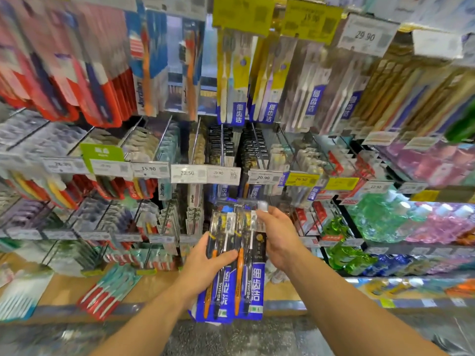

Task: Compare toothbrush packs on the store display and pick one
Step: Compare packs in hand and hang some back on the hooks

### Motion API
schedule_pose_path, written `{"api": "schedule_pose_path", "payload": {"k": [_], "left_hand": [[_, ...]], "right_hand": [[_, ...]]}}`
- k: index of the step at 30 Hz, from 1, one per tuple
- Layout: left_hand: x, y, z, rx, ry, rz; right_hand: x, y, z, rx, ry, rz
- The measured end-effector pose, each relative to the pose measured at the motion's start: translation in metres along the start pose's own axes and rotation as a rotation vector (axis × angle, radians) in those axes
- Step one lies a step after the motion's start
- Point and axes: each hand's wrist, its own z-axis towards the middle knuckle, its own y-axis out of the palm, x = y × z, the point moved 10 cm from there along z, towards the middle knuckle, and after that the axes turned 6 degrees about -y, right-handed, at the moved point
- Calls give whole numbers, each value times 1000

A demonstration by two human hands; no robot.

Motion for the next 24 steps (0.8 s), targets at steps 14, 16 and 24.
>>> {"api": "schedule_pose_path", "payload": {"k": [14, 16, 24], "left_hand": [[-35, -19, 75, 133, 261, -113], [-37, -18, 87, 118, 325, -127], [-31, -7, 105, 159, 545, -19]], "right_hand": [[14, -11, 72, -160, -332, 63], [21, -16, 83, -167, -345, 109], [13, -22, 96, -208, -585, 196]]}}
